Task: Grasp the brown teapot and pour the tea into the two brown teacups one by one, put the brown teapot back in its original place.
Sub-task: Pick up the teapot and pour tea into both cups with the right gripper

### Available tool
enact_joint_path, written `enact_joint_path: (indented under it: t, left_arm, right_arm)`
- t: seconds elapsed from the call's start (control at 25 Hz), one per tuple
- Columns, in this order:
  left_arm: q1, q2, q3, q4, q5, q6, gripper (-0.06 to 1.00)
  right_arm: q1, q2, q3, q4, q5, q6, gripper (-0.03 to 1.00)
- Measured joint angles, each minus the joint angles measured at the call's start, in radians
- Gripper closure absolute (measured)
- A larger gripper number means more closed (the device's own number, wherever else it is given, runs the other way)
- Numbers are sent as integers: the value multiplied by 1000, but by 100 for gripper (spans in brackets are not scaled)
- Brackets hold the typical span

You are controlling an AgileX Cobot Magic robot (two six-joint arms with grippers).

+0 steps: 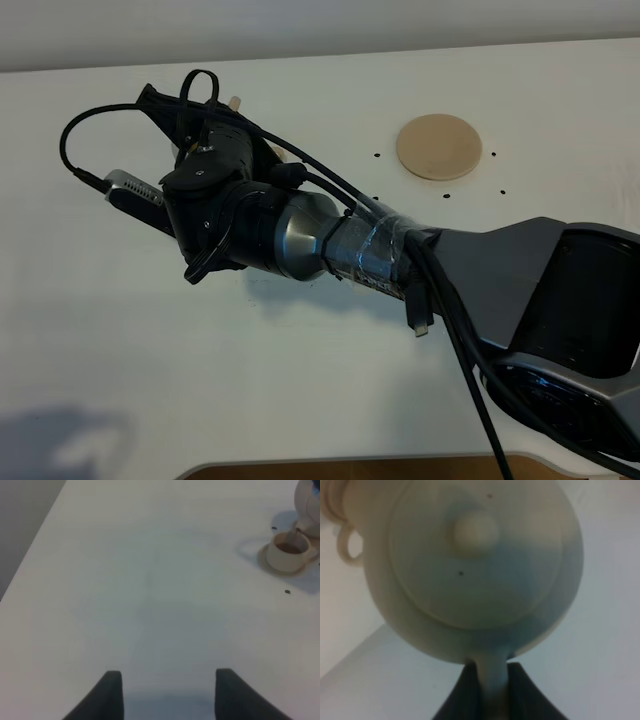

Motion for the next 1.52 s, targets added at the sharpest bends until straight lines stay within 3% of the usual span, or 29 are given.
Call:
enact_joint_path:
  t: [1.08,1.52]
  left_arm:
    - [0,0,0,0,0,0,50]
    - [0,0,0,0,0,0,50]
  right_arm:
    - [8,0,0,-31,3,-76,88]
    - [8,0,0,88,88,63,88]
